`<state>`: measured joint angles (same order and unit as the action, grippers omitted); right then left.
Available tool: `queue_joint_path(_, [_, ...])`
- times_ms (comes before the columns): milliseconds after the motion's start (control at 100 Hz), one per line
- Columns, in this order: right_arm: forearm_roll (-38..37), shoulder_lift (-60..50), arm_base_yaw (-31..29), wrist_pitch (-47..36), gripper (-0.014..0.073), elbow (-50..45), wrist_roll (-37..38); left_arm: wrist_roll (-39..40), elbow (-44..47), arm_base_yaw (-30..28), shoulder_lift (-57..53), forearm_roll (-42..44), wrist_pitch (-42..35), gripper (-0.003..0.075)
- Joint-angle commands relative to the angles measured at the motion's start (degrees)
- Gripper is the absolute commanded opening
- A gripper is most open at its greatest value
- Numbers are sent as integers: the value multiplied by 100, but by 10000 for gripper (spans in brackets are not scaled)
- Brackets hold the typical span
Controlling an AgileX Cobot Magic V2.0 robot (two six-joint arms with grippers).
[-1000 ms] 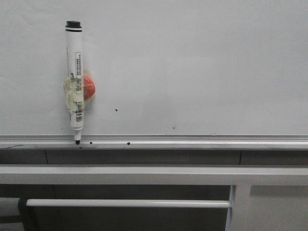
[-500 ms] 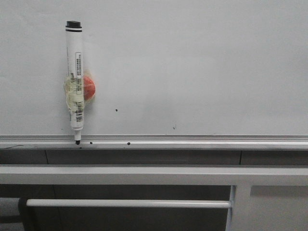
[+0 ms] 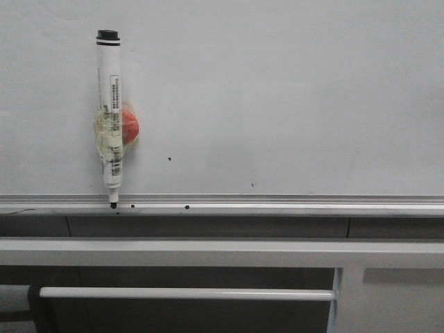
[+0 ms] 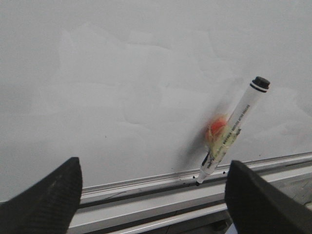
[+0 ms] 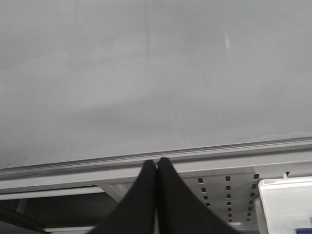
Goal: Write number 1 on whiteboard
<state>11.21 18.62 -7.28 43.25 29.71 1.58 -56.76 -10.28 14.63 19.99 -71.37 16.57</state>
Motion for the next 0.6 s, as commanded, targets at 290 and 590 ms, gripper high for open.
queue_joint_path(290, [478,112,281,0,-53,177,-79,-2521,-472,55,1603,-2141,232,489])
queue_joint_path(590, [478,112,281,258,-53,177,-79,-2864,-749,55,1700,-2151,381,489])
